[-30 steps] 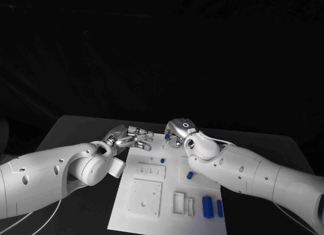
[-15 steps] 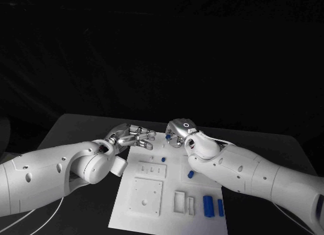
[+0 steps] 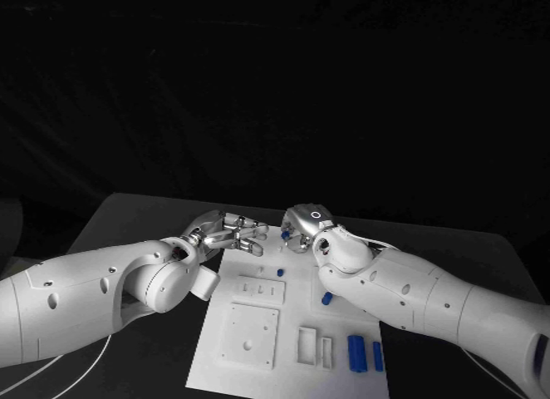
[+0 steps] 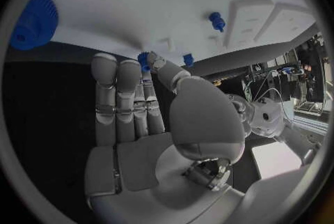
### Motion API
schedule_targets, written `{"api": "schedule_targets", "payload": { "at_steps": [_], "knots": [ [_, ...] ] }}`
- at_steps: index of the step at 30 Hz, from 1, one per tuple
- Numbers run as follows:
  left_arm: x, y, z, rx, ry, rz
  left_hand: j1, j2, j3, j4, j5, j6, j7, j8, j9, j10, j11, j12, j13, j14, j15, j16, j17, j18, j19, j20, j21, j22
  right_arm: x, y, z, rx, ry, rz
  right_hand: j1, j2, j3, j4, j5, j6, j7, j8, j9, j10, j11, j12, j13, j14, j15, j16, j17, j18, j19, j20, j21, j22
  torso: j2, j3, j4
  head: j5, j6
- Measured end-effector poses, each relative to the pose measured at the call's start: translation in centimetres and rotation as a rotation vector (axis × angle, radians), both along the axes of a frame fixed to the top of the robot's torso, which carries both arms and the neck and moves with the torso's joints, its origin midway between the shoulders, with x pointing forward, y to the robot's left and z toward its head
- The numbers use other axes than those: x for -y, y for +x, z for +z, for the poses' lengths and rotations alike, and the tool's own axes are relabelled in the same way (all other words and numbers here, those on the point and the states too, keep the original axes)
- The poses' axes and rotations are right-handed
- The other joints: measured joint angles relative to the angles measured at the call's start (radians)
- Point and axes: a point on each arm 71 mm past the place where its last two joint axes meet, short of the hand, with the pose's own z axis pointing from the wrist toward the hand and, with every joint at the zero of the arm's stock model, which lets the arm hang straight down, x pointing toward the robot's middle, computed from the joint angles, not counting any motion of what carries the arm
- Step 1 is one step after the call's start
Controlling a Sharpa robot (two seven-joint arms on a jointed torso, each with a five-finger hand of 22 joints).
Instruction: Assemble the parts on the task board
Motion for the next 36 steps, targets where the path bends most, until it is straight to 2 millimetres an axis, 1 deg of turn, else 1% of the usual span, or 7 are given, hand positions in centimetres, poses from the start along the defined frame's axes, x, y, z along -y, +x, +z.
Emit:
{"api": "schedule_targets", "payload": {
  "at_steps": [17,20,23,25,28,31,36],
  "knots": [
    [0.5,0.0,0.1,0.001,0.000,-0.012,0.000,0.000,0.000,0.000,0.000,0.000,0.000,0.000,0.000,-0.003,0.004,0.000,0.000,0.000,0.000,0.000,0.000,0.000,0.000,0.000,0.000,0.000,-0.2,0.6,-0.6,-0.013,-0.009,-0.007,0.000,0.000,-0.001,-0.001,-0.001,-0.001,0.000,0.000,-0.001,0.002,-0.005,-0.002,0.004,0.000,0.000,-0.009,-0.002,-0.001,0.000,0.000,-0.041,0.008,0.001,-0.0028,0.0005,0.004,-0.002],
    [0.6,-0.1,0.1,0.001,0.000,-0.015,0.000,0.000,0.000,0.000,0.000,0.000,0.000,0.000,0.000,-0.003,0.004,0.000,0.000,0.000,0.000,0.000,0.000,0.000,0.000,0.000,0.000,0.000,-0.1,0.7,-0.7,-0.018,-0.007,-0.007,-0.001,0.001,-0.021,0.002,-0.001,-0.008,0.003,0.000,-0.001,0.002,-0.005,-0.002,0.003,0.000,0.000,-0.012,-0.004,-0.001,0.000,0.000,-0.057,0.007,0.001,-0.0030,0.0010,0.005,-0.001],
    [0.6,-0.1,0.1,0.001,0.000,-0.016,0.000,0.000,0.000,0.000,0.000,0.000,0.000,0.000,0.000,-0.003,0.004,0.000,0.000,0.000,0.000,0.000,0.000,0.000,0.000,0.000,0.000,0.000,-0.1,0.7,-0.9,-0.025,-0.004,-0.006,0.001,0.010,-0.044,0.012,-0.001,-0.042,0.009,0.000,-0.009,-0.032,0.006,-0.001,-0.002,-0.001,0.001,-0.018,-0.006,-0.001,0.002,0.002,-0.074,0.002,0.001,-0.0034,0.0009,0.006,-0.001],
    [0.6,-0.1,0.1,0.001,0.001,-0.016,0.000,0.000,0.000,0.000,0.000,0.000,0.000,0.000,0.000,-0.003,0.004,0.000,0.000,0.000,0.000,0.000,0.000,0.000,0.000,0.000,0.000,0.000,0.0,0.7,-1.1,-0.032,0.003,-0.006,-0.006,0.011,-0.052,0.020,-0.001,-0.089,0.021,0.002,-0.020,-0.100,0.029,0.003,-0.010,0.001,0.013,-0.020,-0.008,0.009,0.008,0.011,-0.093,-0.008,0.002,-0.0035,0.0005,0.007,-0.001],
    [0.6,-0.1,0.1,0.001,0.001,-0.016,0.000,0.000,0.000,0.000,0.000,0.000,0.000,0.000,0.000,-0.003,0.004,0.000,0.000,0.000,0.000,0.000,0.000,0.000,0.000,0.000,0.002,0.000,0.2,0.6,-1.0,-0.034,0.017,-0.006,-0.017,-0.040,-0.052,0.019,0.020,-0.135,0.038,0.006,-0.023,-0.188,0.058,0.004,-0.014,0.001,0.027,-0.026,-0.012,0.033,0.007,0.029,-0.133,-0.030,0.002,-0.0036,-0.0002,0.007,0.000],
    [0.5,-0.1,0.1,0.000,0.002,-0.017,0.000,0.000,-0.003,-0.003,0.000,0.000,0.000,0.000,0.000,-0.003,0.004,0.000,0.000,0.000,0.000,0.000,0.001,0.000,0.000,0.000,0.007,0.000,0.4,0.5,-1.0,-0.032,0.036,-0.006,0.015,-0.081,-0.050,-0.008,0.086,-0.164,0.034,0.006,-0.024,-0.256,0.077,0.004,-0.014,-0.002,0.041,-0.026,-0.017,0.058,0.006,0.046,-0.161,-0.045,0.002,-0.0035,-0.0014,0.008,0.003],
    [0.4,-0.1,0.1,0.000,0.002,-0.016,0.000,0.000,-0.003,-0.003,0.000,0.000,0.000,0.000,0.000,-0.003,0.004,0.000,0.000,0.000,0.000,0.000,0.000,0.000,0.000,0.000,0.008,0.000,1.1,0.3,-0.9,-0.023,0.065,-0.014,0.020,-0.090,-0.075,-0.008,0.092,-0.171,0.029,0.006,-0.024,-0.266,0.081,0.004,-0.014,-0.001,0.043,-0.027,-0.023,0.068,0.007,0.050,-0.177,-0.049,0.001,-0.0022,-0.0047,0.010,0.006]
  ]
}}
